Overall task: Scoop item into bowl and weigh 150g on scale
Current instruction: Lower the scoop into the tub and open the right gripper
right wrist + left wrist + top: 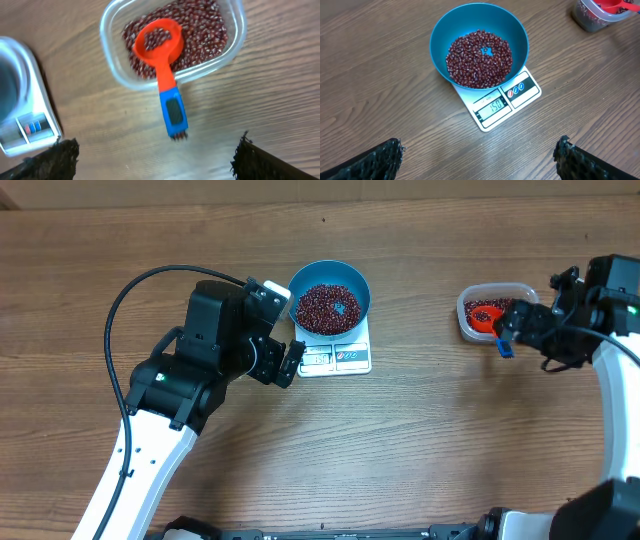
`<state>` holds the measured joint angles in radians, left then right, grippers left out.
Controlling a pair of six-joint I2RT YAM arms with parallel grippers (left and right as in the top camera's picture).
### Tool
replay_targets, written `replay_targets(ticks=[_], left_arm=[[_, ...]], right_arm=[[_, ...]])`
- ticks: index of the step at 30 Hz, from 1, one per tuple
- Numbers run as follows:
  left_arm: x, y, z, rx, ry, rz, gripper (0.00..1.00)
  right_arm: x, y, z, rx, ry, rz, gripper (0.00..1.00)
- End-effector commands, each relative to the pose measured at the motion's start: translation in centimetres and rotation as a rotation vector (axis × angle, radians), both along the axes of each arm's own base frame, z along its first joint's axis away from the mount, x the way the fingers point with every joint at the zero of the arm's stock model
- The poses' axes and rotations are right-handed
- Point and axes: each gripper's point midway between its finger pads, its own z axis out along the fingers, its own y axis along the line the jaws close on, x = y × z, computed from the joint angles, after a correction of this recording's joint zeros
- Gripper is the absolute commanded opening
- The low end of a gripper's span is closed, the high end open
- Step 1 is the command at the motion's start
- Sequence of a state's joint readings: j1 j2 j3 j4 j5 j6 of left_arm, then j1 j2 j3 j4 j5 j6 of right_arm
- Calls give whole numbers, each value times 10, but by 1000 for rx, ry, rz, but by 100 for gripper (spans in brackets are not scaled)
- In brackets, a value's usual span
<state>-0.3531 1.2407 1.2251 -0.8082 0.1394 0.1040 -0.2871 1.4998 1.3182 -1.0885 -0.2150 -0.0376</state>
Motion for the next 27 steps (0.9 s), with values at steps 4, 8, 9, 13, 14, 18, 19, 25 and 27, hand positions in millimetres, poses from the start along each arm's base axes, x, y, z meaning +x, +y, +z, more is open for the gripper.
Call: replay_targets(ticks=[4, 8, 9, 13, 14, 18, 19, 25, 27], left_arm=[[-3, -3, 5, -18, -6, -8, 100], [-3, -3, 5, -18, -6, -8, 99], [-3, -3, 5, -19, -6, -8, 100], [-3, -3, 5, -18, -6, -8, 100], [-3, -3, 5, -19, -6, -8, 100], [-3, -3, 5, -18, -6, -8, 100], [-3, -3, 5, -18, -6, -8, 100], [-3, -3, 5, -19, -6, -8, 100], [-3, -3, 5, -18, -6, -8, 99]], right_arm=[[-4, 3, 41, -101, -138, 159, 100], [-10, 5, 49, -106, -153, 158, 100], [-10, 5, 49, -107, -153, 158, 100], [-10, 5, 48, -105, -150, 158, 100], [-10, 5, 48, -105, -150, 158, 100], [-10, 5, 48, -106, -150, 158, 100], [-10, 5, 48, -106, -150, 158, 100], [-10, 5, 48, -106, -150, 158, 100], [-10, 5, 48, -106, -150, 158, 100]])
